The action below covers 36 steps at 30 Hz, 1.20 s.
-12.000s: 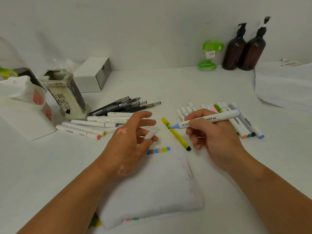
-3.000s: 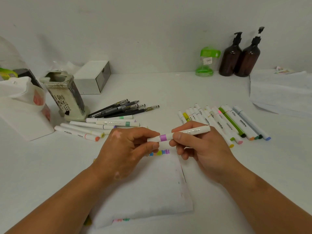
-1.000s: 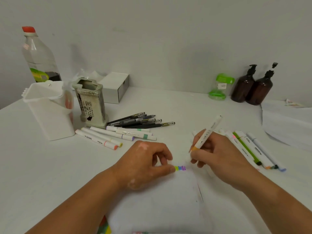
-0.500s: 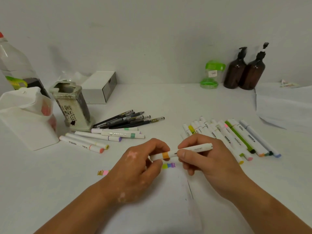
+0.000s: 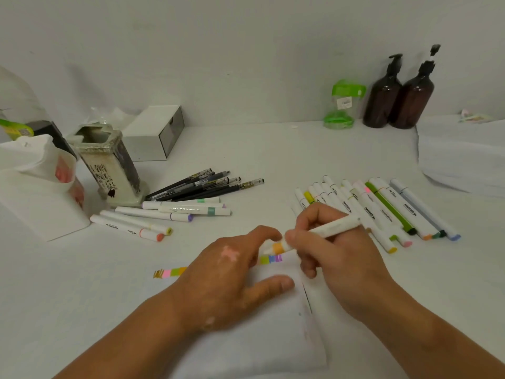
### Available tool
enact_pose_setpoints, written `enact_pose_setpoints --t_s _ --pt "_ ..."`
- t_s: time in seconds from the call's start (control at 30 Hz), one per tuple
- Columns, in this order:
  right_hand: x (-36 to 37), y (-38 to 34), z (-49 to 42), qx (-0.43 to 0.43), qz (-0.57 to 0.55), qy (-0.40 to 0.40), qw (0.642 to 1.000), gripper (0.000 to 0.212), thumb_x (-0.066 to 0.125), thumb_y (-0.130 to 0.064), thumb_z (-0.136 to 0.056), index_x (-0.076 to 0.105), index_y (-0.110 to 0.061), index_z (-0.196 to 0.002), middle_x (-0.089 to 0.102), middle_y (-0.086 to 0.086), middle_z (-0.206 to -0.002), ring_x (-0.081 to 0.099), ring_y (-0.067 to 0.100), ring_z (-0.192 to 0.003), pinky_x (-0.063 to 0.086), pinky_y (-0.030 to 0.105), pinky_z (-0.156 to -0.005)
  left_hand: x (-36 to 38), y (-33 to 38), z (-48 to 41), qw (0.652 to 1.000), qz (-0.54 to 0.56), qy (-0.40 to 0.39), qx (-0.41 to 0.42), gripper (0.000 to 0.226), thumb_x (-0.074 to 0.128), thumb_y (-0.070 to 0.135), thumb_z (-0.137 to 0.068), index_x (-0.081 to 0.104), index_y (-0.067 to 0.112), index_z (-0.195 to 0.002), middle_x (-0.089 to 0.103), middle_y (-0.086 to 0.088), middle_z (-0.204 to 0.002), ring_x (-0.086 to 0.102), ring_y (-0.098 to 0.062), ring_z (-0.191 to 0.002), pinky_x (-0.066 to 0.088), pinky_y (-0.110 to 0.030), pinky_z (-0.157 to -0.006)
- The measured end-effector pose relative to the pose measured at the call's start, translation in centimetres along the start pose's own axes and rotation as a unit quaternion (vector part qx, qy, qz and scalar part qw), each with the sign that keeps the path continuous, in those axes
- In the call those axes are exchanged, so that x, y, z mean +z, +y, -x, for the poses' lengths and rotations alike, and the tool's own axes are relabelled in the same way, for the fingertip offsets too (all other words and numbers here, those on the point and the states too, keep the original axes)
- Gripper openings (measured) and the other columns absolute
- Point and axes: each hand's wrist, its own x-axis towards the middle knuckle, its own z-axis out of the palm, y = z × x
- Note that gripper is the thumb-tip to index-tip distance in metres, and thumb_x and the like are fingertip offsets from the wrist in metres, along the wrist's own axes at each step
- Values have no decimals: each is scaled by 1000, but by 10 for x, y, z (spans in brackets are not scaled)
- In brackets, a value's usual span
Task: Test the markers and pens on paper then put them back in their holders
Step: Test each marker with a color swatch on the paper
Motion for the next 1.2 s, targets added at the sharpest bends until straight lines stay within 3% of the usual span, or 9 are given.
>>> enact_pose_setpoints --t_s 0.1,0.2,0.33,0.5,1.2 --pt "-3 0 -4 55 -58 56 995 7 64 -21 -78 67 -19 -71 53 2 -52 48 16 -47 40 26 -42 5 -9 0 996 -66 -28 -57 76 49 87 -73 36 48 -137 53 29 -100 47 4 -87 34 -10 -76" --pt "1 4 -3 90 1 17 996 19 63 -13 -94 74 -18 -79 66 3 -59 61 15 -52 50 24 -48 6 -15 -1 993 -87 -37 -74 81 55 87 -69 42 46 -138 58 24 -123 46 2 -94 37 -16 -82" --pt "5 10 -1 95 134 -9 986 9 71 -16 -91 73 -20 -84 70 0 -62 63 7 -49 47 14 -48 3 -21 0 991 -78 -57 -89 84 54 91 -63 42 50 -135 59 24 -126 48 1 -96 42 -18 -82" --pt "6 14 -1 89 215 -5 973 7 73 -22 -91 73 -24 -84 70 -2 -62 64 8 -51 48 14 -50 3 -26 1 990 -79 -65 -102 86 56 91 -62 42 51 -136 58 23 -130 48 0 -99 47 -23 -88" --pt "4 18 -3 81 268 -5 960 9 72 -26 -90 72 -29 -82 71 -6 -64 66 7 -56 49 14 -51 2 -25 1 990 -88 -57 -92 84 57 87 -65 48 45 -137 60 19 -129 48 -2 -98 47 -24 -89"
